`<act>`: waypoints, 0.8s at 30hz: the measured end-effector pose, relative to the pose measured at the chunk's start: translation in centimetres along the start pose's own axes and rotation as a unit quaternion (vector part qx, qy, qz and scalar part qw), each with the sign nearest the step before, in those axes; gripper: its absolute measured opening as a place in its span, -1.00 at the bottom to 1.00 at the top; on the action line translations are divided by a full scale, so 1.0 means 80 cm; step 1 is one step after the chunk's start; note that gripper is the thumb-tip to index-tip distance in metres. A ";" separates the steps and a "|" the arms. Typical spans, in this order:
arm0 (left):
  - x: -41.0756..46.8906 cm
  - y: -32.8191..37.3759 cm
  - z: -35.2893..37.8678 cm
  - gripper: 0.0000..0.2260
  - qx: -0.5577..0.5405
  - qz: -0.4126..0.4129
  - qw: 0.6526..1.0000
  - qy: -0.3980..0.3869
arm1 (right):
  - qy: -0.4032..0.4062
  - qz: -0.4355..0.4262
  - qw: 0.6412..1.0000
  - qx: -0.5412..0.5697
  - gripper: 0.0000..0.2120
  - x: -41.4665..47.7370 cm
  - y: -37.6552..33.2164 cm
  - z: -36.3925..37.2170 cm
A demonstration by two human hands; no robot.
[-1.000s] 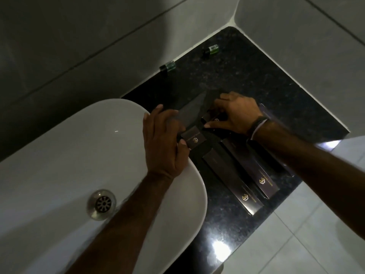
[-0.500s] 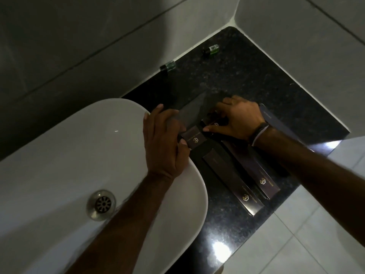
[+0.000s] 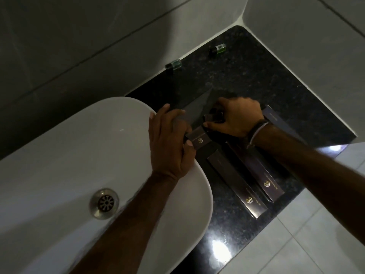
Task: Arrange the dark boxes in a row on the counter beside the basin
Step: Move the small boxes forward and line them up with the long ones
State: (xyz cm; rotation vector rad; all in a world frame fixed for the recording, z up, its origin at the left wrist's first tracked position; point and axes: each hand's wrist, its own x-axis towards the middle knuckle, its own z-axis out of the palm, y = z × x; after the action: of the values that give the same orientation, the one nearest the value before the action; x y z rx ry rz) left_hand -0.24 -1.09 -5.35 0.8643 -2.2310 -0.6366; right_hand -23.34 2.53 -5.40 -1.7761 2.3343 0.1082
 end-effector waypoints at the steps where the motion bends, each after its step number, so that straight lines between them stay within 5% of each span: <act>1: 0.000 0.000 0.000 -0.72 -0.002 0.000 1.000 -0.001 | -0.005 -0.004 1.000 0.002 -0.36 0.002 0.002 0.000; 15: 0.000 0.003 -0.001 -0.72 -0.004 -0.005 1.000 0.004 | -0.040 -0.038 0.998 0.007 -0.35 -0.011 0.015 -0.015; 20: 0.001 0.003 -0.001 -0.69 -0.002 -0.008 1.000 0.002 | 0.061 0.025 0.997 0.031 -0.25 0.006 0.018 -0.033; 24: 0.000 0.002 -0.002 -0.68 -0.001 -0.002 1.000 0.002 | 0.107 -0.025 0.991 0.074 -0.53 0.078 -0.008 -0.044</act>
State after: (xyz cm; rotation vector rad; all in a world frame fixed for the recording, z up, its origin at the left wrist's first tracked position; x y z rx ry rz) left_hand -0.20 -0.98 -5.14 0.8681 -2.2259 -0.6375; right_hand -24.74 -4.14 -3.18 -1.8521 2.3651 -0.2711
